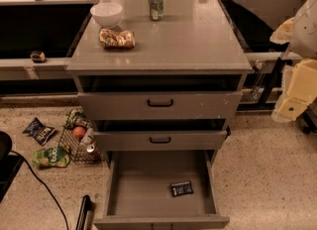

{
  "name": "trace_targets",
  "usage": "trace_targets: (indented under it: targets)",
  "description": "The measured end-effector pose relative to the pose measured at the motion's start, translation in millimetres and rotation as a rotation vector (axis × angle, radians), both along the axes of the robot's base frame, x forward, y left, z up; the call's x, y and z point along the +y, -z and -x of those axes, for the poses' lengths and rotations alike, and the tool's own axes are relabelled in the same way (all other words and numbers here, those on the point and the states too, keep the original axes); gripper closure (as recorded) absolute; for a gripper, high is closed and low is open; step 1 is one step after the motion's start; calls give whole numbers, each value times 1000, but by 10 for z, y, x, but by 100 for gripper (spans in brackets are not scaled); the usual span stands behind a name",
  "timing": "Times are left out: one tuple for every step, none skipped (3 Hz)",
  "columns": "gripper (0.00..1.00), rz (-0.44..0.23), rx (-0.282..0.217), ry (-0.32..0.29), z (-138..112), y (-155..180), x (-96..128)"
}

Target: Pick rxbar blueberry from bottom drawer and place on counter

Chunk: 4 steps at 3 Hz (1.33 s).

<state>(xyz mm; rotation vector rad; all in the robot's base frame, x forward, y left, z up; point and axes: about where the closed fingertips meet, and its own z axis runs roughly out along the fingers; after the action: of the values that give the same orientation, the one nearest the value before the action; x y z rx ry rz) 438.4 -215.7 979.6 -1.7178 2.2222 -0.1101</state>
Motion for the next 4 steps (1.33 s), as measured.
trace_targets:
  targets:
    - [0, 0, 0, 0, 0, 1, 0]
    - [0, -54, 10, -39, -45, 238, 106]
    - [0, -184, 39, -130, -95, 865, 358]
    - [0, -313, 54, -206, -129, 1558, 675]
